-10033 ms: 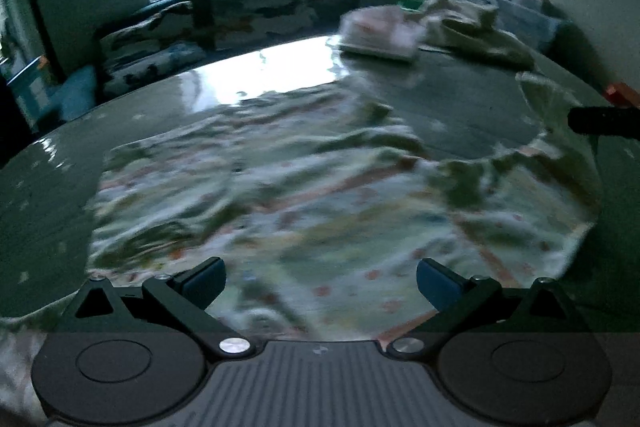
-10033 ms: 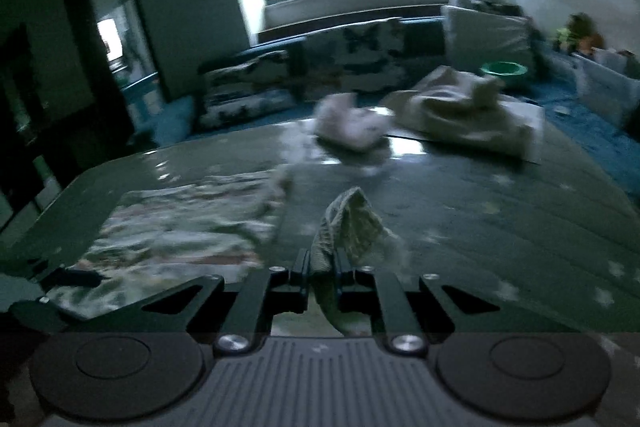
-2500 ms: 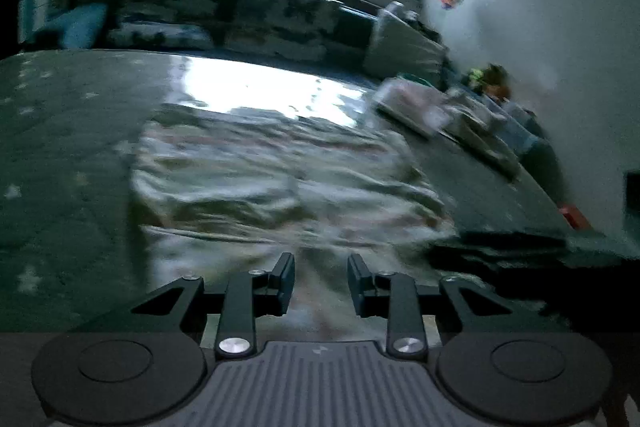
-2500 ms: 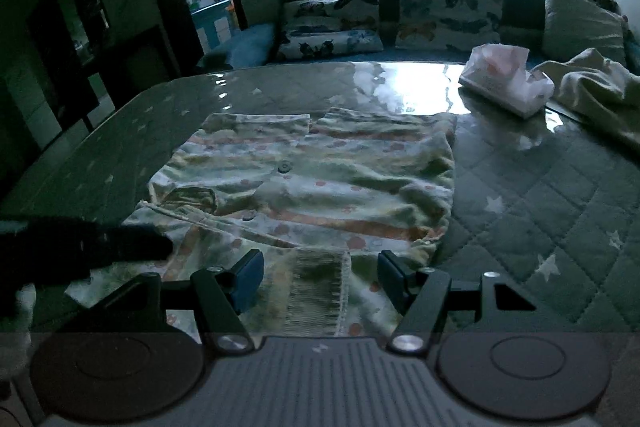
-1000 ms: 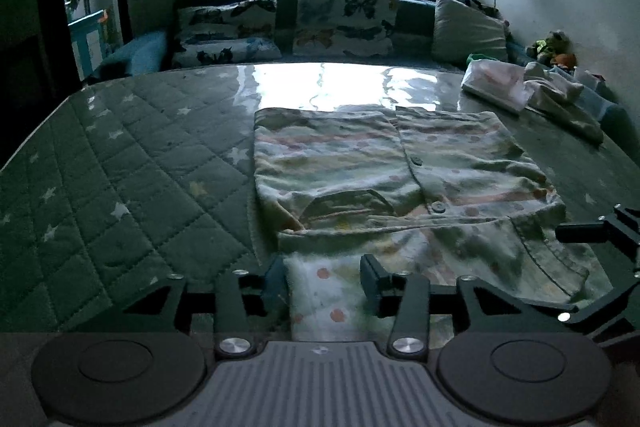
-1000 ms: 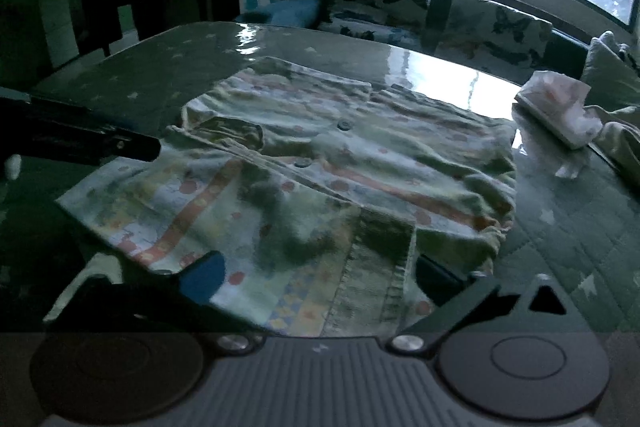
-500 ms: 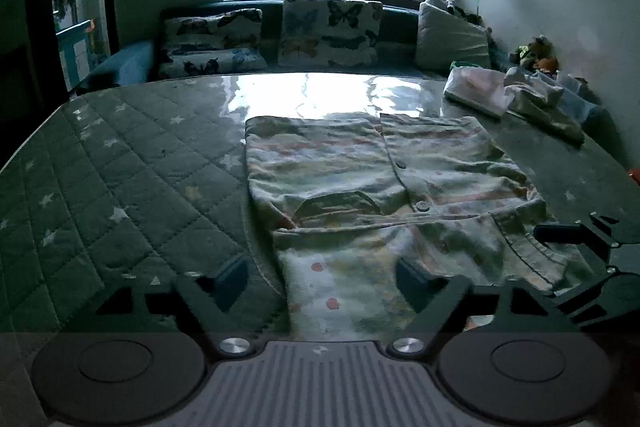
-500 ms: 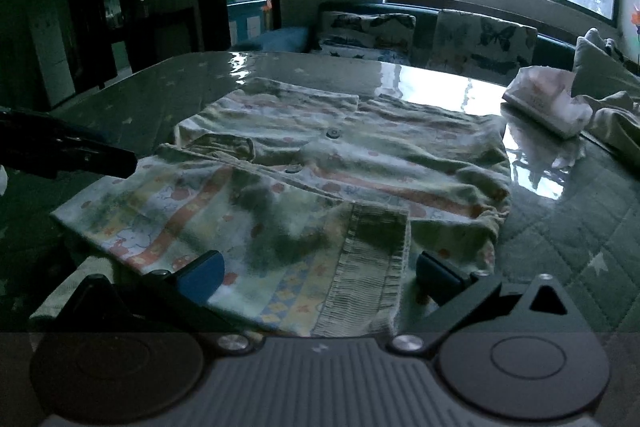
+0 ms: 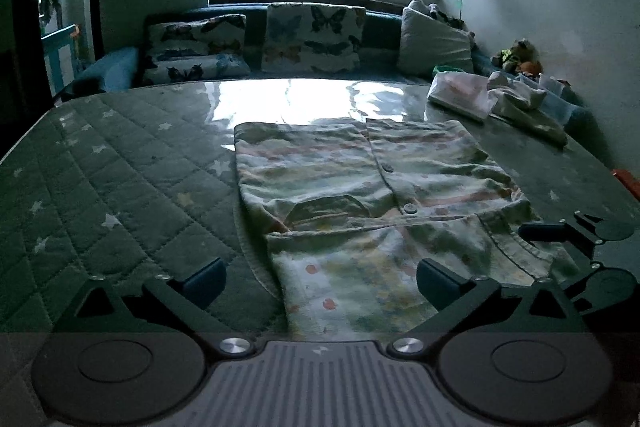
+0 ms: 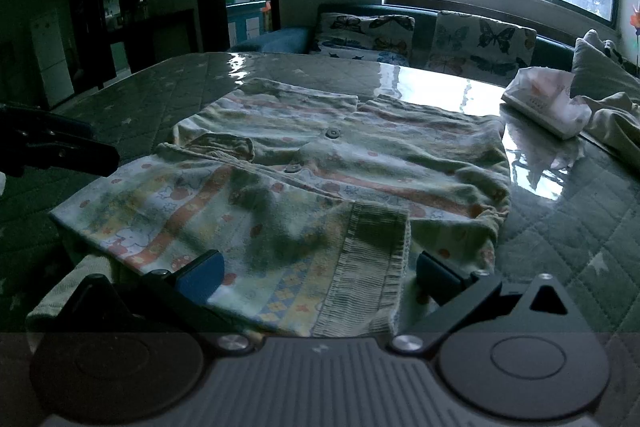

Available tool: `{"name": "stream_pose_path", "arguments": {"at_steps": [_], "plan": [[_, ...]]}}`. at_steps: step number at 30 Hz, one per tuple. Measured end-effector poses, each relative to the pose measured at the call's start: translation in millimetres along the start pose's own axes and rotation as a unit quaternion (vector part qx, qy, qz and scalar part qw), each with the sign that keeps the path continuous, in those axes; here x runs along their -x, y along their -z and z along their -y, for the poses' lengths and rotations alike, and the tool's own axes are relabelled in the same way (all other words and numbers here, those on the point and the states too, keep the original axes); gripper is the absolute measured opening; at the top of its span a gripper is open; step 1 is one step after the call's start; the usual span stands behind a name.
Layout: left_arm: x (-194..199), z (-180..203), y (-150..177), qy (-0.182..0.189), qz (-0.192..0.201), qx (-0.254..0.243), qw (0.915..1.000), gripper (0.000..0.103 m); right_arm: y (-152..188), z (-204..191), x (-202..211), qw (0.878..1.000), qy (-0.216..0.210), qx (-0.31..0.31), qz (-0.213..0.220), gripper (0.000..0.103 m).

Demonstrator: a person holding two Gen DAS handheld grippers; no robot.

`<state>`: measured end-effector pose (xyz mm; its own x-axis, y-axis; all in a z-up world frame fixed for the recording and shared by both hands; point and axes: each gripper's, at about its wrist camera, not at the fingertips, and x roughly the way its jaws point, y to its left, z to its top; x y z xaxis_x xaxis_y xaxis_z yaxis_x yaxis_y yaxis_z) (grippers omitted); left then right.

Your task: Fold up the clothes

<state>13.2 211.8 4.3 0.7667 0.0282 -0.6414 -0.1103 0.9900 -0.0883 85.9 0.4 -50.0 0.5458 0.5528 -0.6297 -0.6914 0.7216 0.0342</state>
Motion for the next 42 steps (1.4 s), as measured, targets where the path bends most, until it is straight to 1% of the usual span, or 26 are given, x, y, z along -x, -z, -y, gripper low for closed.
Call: {"name": "stream_pose_path", "arguments": {"at_steps": [5,9,15,21,35,38,42], "plan": [[-1.3,2.7,-1.7,-0.005,-0.005,-0.006,1.0,0.103,0.0,0.4,-0.4,1.0,-0.001,-0.001,0.0,0.103],[-6.1,6.9,-2.0,-0.013,-0.017,-0.014,0.9997,0.103,0.1,0.9,-0.5,1.0,-0.001,-0.002,0.0,0.103],[-13.2,14.8,-2.3,-0.033,-0.023,-0.025,0.9989,0.103,-0.2,1.4,-0.4,1.0,-0.001,-0.002,0.0,0.103],[-18.0,21.5,-2.1,-0.042,-0.035,-0.032,0.998,0.103,-0.1,1.4,-0.8,1.0,-0.001,-0.002,0.0,0.103],[-16.8,38.3,0.3,-0.052,-0.031,-0.066,0.996,0.103,-2.7,0.9,-1.9,1.0,-0.004,0.003,-0.005,0.103],[-14.6,40.7,2.1,-0.05,-0.029,-0.078,0.9953,0.103,-5.5,3.1,-1.0,1.0,-0.01,0.001,-0.011,0.103],[-9.6,43.5,4.4,-0.044,-0.023,-0.099,0.9939,0.102,-9.1,2.9,4.5,1.0,-0.013,0.013,-0.015,0.103]]}}
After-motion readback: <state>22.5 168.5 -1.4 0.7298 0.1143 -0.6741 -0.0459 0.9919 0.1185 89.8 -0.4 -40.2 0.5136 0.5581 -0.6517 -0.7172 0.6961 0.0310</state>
